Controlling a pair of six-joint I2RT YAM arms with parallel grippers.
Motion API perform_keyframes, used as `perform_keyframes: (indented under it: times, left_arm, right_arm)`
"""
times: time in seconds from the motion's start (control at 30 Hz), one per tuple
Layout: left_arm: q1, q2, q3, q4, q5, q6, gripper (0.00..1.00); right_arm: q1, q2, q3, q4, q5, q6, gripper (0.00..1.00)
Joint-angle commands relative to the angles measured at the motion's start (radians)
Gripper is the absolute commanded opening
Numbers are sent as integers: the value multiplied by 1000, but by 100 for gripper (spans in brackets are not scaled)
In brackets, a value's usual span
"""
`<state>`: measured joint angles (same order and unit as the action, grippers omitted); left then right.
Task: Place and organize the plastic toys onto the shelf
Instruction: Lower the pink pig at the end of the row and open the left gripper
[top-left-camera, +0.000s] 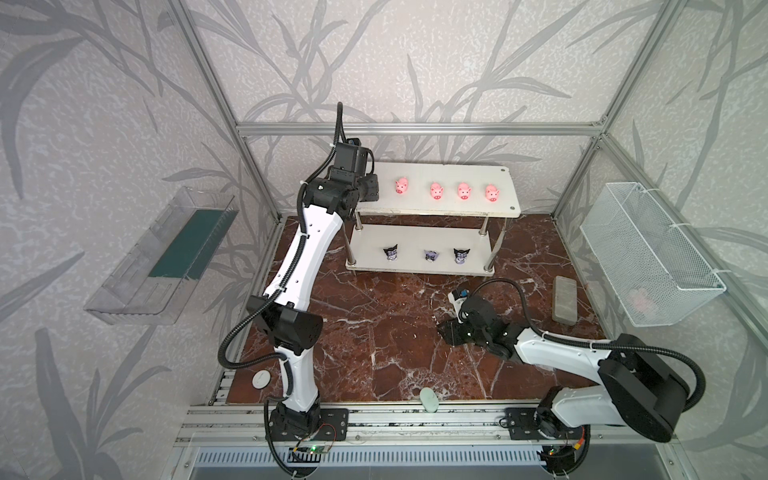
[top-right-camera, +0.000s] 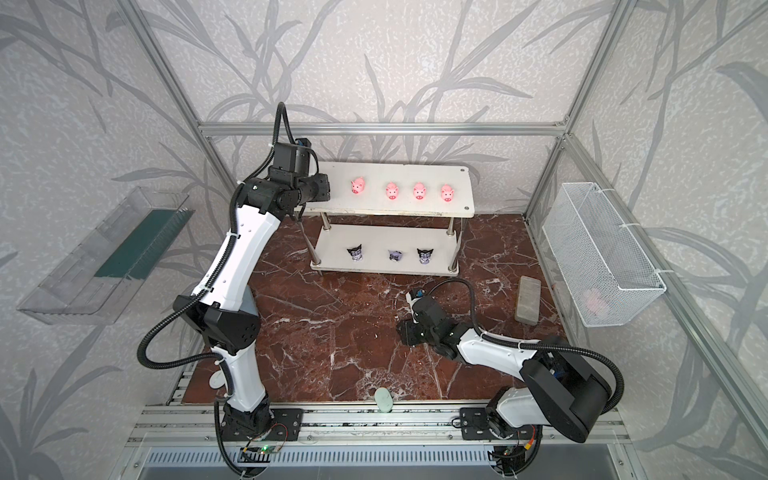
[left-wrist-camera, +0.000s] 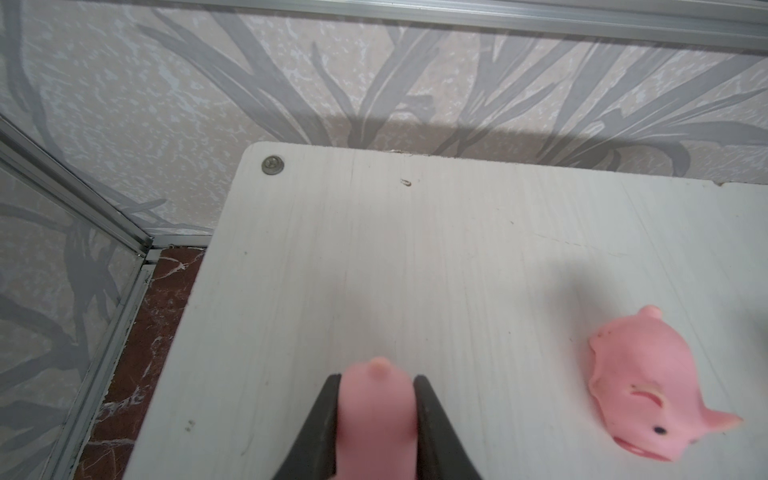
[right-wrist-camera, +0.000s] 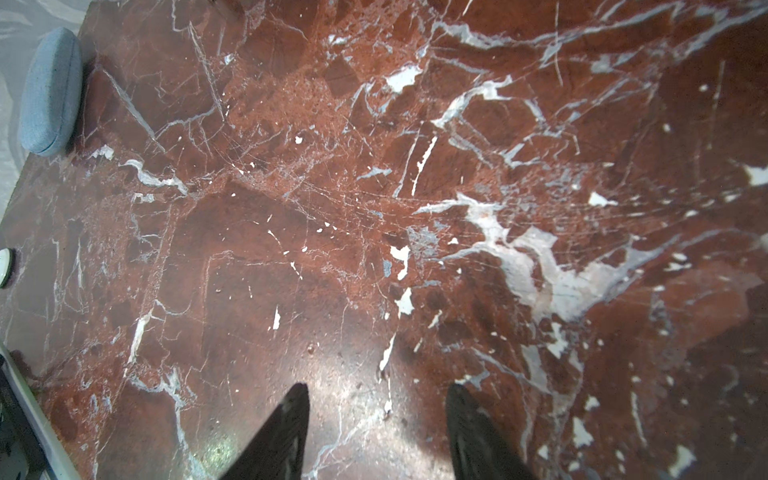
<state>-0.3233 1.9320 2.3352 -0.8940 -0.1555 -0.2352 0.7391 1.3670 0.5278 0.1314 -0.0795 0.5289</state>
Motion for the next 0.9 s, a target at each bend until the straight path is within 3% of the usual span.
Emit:
perform_keyframes:
  times: [0.0,0.87]
  left_arm:
    - [12,11,24,-6,-3,20,27]
    - [29,86,98,6,59,-11,35]
  right_arm:
    - [-3,10,-2,25,7,8,54]
    - [-6,39,-6,42,1,15,54]
